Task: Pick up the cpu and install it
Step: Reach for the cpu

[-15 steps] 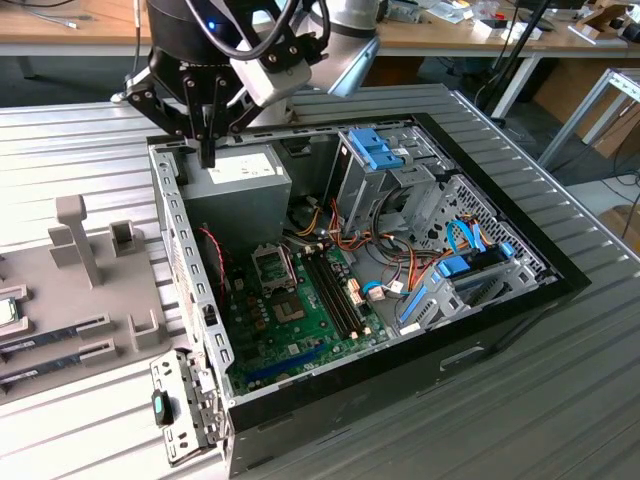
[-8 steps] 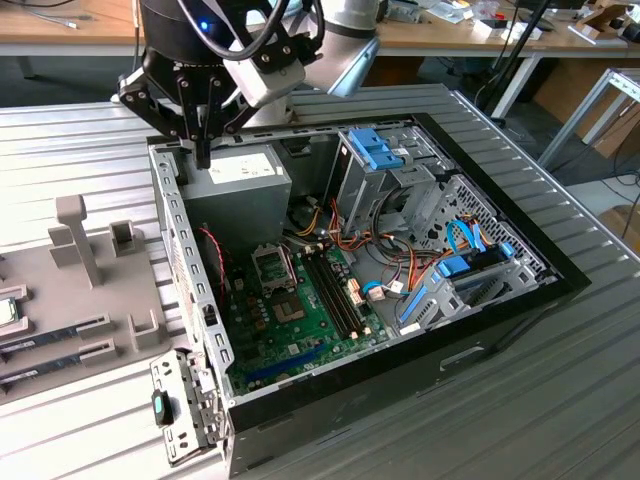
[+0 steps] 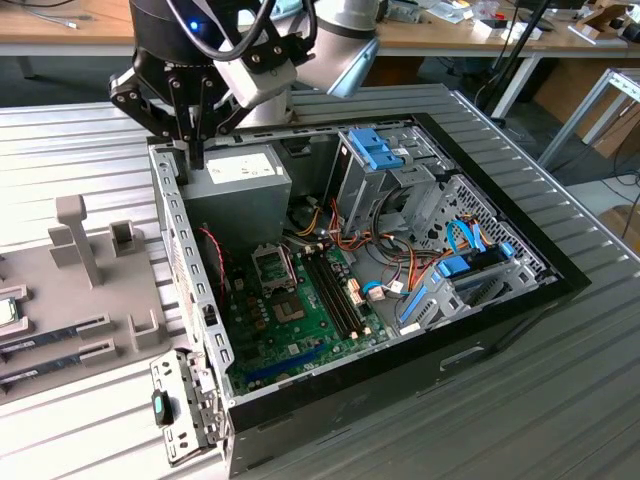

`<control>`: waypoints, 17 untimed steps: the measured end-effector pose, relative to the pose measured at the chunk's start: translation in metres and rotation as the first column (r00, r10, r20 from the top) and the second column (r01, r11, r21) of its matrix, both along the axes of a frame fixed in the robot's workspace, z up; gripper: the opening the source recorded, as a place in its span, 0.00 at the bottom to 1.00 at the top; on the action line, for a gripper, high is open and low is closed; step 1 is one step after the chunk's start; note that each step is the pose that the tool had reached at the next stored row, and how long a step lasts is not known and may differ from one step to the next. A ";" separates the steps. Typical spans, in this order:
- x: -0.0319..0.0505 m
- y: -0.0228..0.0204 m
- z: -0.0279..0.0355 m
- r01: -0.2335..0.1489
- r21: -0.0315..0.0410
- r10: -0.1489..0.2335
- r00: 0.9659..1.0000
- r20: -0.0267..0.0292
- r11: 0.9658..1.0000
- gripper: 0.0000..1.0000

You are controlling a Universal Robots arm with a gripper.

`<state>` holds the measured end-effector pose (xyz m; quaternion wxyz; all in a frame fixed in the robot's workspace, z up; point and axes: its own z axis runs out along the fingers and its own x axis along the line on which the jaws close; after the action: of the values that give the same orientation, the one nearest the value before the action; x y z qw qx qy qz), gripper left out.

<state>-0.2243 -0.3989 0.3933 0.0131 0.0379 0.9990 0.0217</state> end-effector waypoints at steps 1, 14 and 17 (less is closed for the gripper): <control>-0.0008 0.0000 0.0000 0.000 0.000 0.000 1.000 0.000 1.000 0.11; -0.0136 0.0000 0.0000 0.000 0.000 0.000 1.000 0.000 1.000 0.11; -0.0169 0.0000 0.0000 0.000 0.000 0.000 1.000 0.000 1.000 0.11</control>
<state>-0.2412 -0.3989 0.3933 0.0131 0.0379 0.9990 0.0217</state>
